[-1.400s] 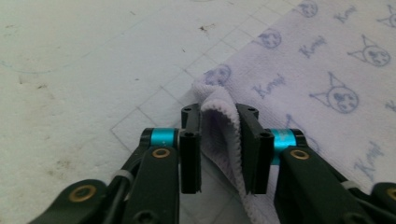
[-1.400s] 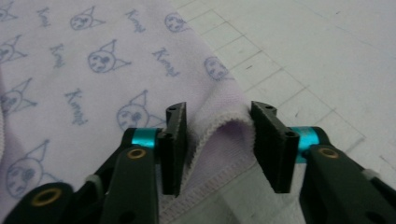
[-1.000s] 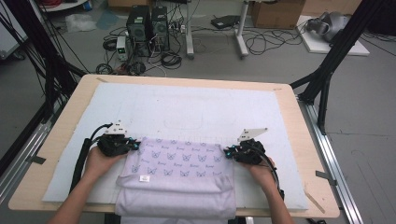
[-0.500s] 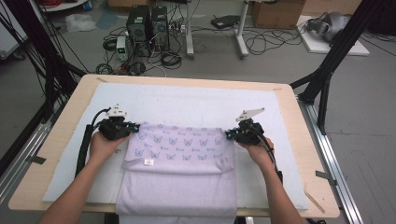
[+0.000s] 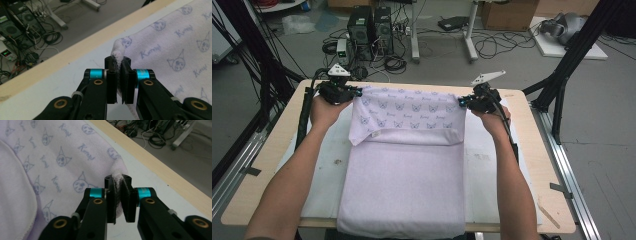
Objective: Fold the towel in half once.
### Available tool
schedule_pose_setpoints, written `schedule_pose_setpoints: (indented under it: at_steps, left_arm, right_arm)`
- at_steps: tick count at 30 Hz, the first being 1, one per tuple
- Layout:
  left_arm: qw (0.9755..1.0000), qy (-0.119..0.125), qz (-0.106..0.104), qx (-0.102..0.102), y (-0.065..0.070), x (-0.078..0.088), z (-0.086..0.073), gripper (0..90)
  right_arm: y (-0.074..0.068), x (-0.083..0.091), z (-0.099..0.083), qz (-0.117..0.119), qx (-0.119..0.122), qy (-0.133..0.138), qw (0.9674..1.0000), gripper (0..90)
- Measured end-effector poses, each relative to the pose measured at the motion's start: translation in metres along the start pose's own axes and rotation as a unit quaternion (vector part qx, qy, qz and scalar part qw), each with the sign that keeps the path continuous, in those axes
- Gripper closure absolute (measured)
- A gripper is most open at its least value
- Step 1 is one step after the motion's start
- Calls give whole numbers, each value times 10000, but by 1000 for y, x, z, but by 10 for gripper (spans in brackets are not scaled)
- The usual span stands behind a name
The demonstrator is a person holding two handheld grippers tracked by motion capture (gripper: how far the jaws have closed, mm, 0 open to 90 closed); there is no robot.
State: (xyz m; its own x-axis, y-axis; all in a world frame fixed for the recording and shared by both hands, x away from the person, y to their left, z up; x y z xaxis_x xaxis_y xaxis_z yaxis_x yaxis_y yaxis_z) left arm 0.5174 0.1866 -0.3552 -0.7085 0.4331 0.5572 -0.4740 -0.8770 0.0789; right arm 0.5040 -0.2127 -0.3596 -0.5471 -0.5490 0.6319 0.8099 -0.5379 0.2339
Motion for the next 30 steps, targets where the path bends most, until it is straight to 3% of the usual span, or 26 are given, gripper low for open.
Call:
schedule_pose_setpoints:
  at_steps: [2,4,7,9,11,12,16,20,22,25,30]
  left_arm:
    - [9996,-218,187,66,-4,-8,-8,660]
    - [9990,-284,281,193,-9,-12,-20,562]
    - [9984,-378,173,375,-15,-13,-42,526]
    - [9981,-413,52,451,-16,-11,-54,509]
    - [9980,-413,-98,463,-15,-8,-64,510]
    - [9977,-428,-224,470,-12,-6,-71,507]
    - [9959,-497,-579,485,-4,2,-87,500]
    - [9950,-450,-791,410,6,12,-98,471]
    - [9937,-531,-939,296,12,17,-103,448]
    - [9922,-421,-1152,219,20,26,-109,437]
    - [9895,-439,-1377,90,28,38,-121,420]
  right_arm:
    - [5,-4,-5,-78,-168,4,9998,643]
    - [4,-9,-16,94,-533,117,9985,554]
    - [-5,-20,-38,294,-685,-77,9972,482]
    - [-13,-27,-48,553,-923,-300,9937,447]
    - [-22,-26,-51,380,-677,-145,9969,469]
    - [-25,-26,-51,368,-664,-78,9971,467]
    - [-42,-27,-60,523,-674,-51,9963,447]
    - [-53,-22,-64,596,-642,35,9961,442]
    - [-57,-20,-65,520,-587,6,9969,437]
    - [-65,-18,-65,501,-498,-78,9975,425]
    - [-72,-13,-62,579,-567,192,9965,409]
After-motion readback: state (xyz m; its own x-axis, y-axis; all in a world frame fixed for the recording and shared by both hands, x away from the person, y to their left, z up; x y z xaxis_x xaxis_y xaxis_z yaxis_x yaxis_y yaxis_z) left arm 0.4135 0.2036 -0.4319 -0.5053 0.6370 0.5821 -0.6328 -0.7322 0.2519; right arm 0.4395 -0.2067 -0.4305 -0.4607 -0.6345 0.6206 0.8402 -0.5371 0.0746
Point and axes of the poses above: each handheld gripper's, and its own axes: x roughly backward along the jaws, z roughly out of its top, y roughly to its right, the point moved 6 cm from there along -x, roughly forward along the jaws, and after that the axes turned 13 degrees about x, right-handed, at the moved point
